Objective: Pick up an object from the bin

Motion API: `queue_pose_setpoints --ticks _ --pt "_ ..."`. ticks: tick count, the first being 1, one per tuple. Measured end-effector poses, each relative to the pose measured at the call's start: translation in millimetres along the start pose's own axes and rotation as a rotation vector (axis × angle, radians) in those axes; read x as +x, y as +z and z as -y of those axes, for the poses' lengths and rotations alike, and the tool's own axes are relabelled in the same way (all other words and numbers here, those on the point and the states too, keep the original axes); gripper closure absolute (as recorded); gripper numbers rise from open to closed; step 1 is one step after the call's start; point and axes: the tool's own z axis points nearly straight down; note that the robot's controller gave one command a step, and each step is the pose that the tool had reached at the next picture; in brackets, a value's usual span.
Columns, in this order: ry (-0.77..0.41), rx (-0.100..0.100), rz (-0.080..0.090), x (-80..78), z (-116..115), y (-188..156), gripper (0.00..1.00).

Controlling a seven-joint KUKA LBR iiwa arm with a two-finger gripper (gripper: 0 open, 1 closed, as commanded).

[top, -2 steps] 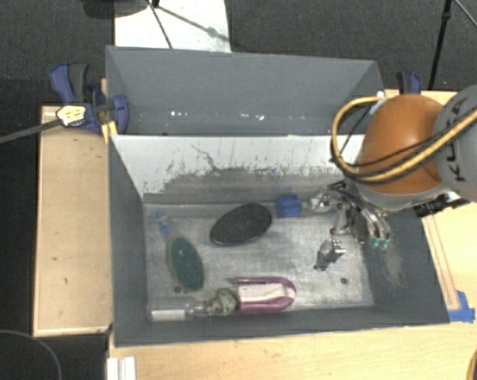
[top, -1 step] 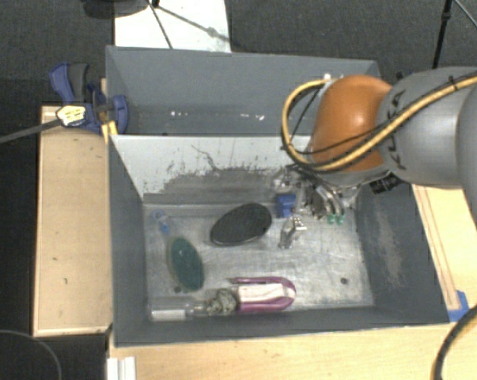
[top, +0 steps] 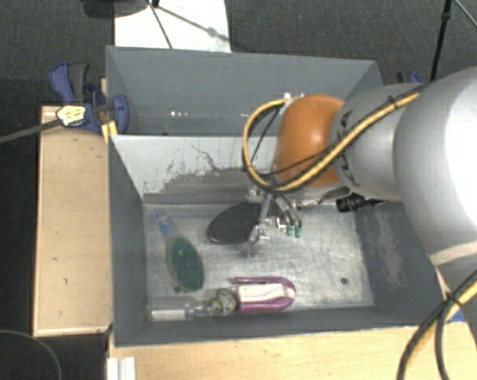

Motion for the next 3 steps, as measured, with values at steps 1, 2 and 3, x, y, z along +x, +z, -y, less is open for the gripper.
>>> queue_pose_setpoints --ticks 1,2,3 --pt "-0.305 0.0 -0.007 26.6 -24 -5 0.0" --pt "-0.306 0.001 -0.004 25.3 -24 -6 1.0" --pt "-0.33 0.0 0.0 43.0 -35 -180 1.0"
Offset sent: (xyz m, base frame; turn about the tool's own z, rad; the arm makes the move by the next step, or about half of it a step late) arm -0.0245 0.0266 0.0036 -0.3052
